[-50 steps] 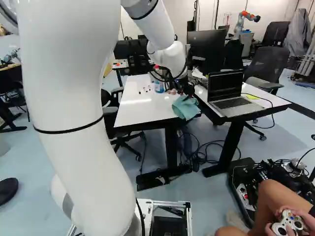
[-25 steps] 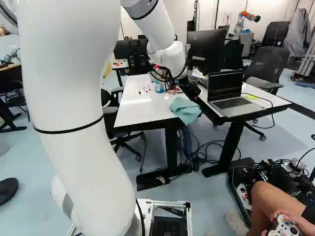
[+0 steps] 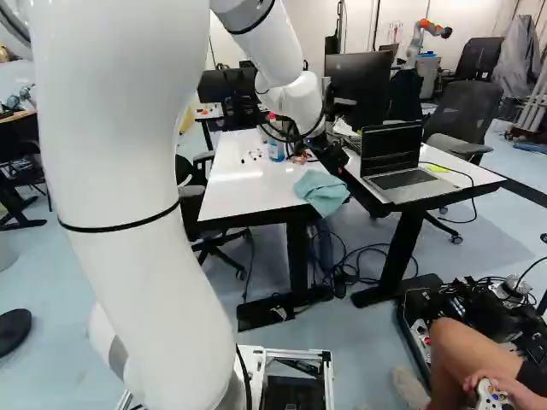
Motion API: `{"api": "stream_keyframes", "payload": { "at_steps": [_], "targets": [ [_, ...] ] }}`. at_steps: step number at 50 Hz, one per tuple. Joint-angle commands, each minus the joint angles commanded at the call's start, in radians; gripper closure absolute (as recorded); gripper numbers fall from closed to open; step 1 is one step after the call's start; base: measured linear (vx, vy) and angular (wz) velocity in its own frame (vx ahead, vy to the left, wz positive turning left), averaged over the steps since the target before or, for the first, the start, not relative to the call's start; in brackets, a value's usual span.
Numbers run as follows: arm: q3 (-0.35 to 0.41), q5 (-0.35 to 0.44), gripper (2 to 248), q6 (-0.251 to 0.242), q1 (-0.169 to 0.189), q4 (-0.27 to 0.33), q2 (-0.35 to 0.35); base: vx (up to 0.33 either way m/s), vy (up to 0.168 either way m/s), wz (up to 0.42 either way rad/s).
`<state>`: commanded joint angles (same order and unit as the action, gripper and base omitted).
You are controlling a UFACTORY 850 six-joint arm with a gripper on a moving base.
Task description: Clean the table with the green towel
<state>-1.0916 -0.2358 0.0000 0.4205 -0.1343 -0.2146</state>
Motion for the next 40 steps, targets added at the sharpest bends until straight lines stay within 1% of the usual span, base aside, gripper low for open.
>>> {"api": "stream_keyframes", "payload": {
  "at_steps": [20, 40],
  "targets": [
    [0.036, 0.04, 3, 0.0, -0.015, 0.005, 0.018, 0.0, 0.0, 0.0],
    [0.112, 0.124, 3, 0.0, -0.047, 0.015, 0.055, 0.0, 0.0, 0.0]
  ]
}}
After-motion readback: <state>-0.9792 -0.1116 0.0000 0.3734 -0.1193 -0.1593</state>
